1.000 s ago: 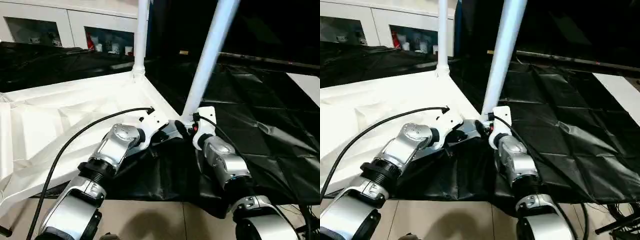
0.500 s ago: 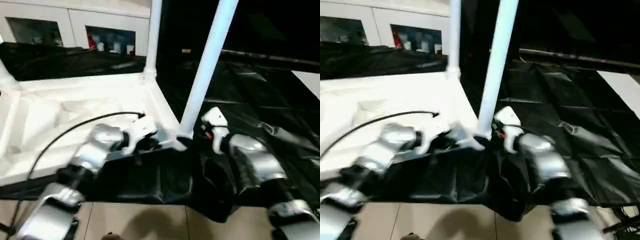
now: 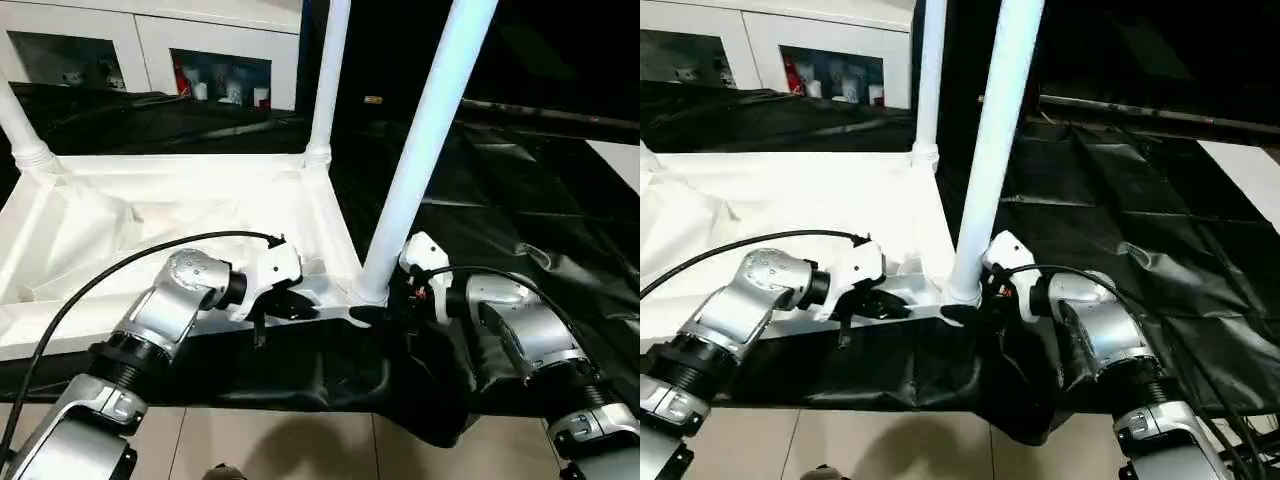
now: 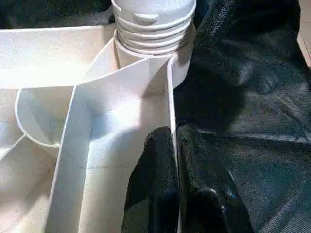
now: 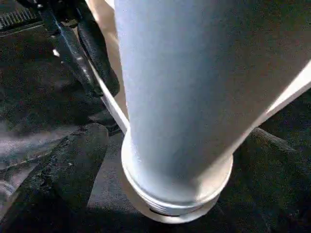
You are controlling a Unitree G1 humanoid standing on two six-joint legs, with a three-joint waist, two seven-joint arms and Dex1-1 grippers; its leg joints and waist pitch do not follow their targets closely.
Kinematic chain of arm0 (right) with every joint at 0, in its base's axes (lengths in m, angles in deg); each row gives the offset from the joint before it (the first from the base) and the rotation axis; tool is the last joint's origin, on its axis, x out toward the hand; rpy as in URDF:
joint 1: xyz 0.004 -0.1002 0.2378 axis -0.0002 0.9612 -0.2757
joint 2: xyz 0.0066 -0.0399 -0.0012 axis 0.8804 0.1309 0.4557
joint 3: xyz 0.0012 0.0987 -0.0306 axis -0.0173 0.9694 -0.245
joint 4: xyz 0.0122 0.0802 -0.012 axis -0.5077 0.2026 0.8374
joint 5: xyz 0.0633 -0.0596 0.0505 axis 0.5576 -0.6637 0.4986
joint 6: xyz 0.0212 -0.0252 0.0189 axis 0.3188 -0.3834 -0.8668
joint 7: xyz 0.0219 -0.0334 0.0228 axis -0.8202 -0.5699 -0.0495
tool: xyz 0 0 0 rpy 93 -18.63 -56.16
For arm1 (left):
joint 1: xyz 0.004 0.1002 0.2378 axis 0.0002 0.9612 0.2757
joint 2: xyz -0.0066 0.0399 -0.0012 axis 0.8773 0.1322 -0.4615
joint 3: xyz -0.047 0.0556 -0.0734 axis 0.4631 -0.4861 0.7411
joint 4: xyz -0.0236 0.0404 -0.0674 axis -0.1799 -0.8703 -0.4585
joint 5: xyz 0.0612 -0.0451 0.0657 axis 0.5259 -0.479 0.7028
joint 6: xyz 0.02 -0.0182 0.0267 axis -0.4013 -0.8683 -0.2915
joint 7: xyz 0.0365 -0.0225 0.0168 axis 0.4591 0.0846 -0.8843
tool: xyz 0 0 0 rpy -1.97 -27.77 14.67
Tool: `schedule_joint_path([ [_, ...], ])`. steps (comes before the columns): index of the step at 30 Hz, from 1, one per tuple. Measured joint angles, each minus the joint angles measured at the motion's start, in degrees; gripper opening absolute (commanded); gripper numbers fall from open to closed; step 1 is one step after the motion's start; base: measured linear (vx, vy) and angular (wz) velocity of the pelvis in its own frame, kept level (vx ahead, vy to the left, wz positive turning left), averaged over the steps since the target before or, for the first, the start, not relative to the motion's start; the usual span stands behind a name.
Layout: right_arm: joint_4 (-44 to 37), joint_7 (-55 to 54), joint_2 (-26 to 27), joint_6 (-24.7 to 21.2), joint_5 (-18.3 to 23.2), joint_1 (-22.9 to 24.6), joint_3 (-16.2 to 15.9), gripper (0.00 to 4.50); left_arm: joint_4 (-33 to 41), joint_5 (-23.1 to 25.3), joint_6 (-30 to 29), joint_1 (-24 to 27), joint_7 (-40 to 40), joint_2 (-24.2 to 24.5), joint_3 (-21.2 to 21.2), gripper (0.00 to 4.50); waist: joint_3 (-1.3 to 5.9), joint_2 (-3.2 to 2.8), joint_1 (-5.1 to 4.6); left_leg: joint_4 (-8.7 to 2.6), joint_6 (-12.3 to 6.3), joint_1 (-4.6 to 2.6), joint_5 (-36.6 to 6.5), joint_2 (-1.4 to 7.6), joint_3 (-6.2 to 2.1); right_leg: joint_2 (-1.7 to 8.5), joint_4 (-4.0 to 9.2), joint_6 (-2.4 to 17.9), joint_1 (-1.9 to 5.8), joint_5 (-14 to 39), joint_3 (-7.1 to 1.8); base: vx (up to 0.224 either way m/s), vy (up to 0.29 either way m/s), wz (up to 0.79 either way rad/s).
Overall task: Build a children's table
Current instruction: Rotate leg to tighten
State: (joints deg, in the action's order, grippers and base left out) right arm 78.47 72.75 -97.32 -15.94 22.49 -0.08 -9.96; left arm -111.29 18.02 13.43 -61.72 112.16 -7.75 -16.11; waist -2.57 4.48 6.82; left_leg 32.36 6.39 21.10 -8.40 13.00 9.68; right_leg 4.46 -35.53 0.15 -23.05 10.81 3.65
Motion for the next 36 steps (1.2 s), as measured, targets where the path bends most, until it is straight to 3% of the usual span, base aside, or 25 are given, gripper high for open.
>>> schedule_joint_path([
  [16,0.01,0.62,0.28,-0.53,1.07,0.11,0.50,2.95,0.92,-0.17,-0.02,0.64,0.75,0.53,-0.03,0.00,0.01,0.01,0.04,0.02,0.00,-0.01,0.00,0.00,0.00,0.00,-0.03,0.00,0.00,0.00,0.00,0.000,0.000,0.00],
  [21,0.02,-1.00,1.17,-0.48,1.05,0.83,1.15,2.76,0.97,-0.03,-0.18,0.81,0.03,0.50,0.05,0.00,0.03,0.05,-0.04,0.02,0.00,-0.08,0.00,0.00,0.00,0.00,-0.05,0.00,0.05,0.00,0.00,0.000,0.000,0.00],
  [24,2.03,-7.61,4.04,0.02,0.59,1.11,2.96,2.74,-1.41,1.43,-1.04,-0.60,-4.36,-1.41,0.53,0.00,0.08,0.12,-0.16,0.06,0.01,-0.24,0.00,0.00,0.00,0.00,-0.12,0.03,0.18,-0.05,-0.01,0.000,0.000,0.00],
  [29,8.32,-28.58,12.61,-0.03,-0.36,-0.88,9.17,2.72,-11.65,4.33,-3.11,-6.30,-17.51,-9.63,1.52,0.00,0.08,0.03,-0.37,0.08,0.01,-0.32,0.00,-0.09,-0.07,0.08,-0.06,-0.20,0.25,0.03,-0.01,-0.034,0.000,-0.01],
  [36,19.97,-54.12,21.48,0.59,-0.87,-9.54,16.19,2.72,-23.85,6.82,-0.73,-12.20,-30.33,-17.90,1.86,0.00,0.09,-0.52,-1.13,0.03,0.01,-0.22,0.00,-0.17,-0.17,0.09,0.61,-0.20,0.23,0.02,0.04,-0.007,0.001,-0.01],
])
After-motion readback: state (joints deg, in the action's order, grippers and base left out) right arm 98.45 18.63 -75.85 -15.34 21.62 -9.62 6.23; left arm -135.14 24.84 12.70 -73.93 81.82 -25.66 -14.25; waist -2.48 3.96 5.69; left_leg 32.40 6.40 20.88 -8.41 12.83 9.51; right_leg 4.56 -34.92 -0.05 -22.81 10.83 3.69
